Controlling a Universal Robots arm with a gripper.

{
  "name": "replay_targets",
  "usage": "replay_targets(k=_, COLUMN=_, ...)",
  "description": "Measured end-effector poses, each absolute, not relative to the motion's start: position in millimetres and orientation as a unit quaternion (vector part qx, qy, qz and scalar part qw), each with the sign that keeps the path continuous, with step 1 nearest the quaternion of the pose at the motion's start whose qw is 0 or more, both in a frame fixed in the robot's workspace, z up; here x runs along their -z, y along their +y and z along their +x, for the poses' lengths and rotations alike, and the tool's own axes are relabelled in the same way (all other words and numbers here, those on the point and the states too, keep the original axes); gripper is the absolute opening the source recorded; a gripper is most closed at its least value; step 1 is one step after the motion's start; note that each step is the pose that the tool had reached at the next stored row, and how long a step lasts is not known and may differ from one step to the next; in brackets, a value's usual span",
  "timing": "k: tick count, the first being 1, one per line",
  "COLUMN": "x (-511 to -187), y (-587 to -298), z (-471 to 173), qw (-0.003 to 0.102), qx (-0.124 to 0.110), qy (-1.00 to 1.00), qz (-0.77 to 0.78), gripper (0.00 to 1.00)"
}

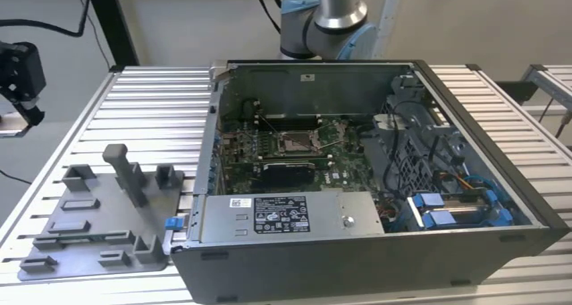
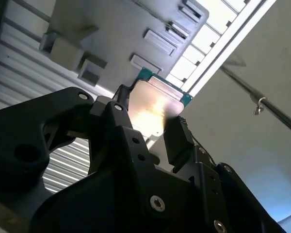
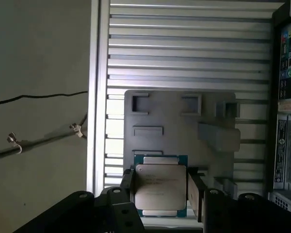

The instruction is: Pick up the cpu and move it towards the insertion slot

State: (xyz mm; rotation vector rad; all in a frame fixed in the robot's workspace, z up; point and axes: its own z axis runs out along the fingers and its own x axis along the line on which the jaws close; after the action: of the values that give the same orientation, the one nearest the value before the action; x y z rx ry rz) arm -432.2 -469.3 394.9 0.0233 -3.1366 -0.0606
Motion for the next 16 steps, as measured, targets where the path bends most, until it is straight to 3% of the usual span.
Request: replay_targets(k=16, x=-394.9, y=-467.0, z=-359.3, qw=0.002, qx=0.019, qy=-1.0, qz=0.007, gripper=0.0)
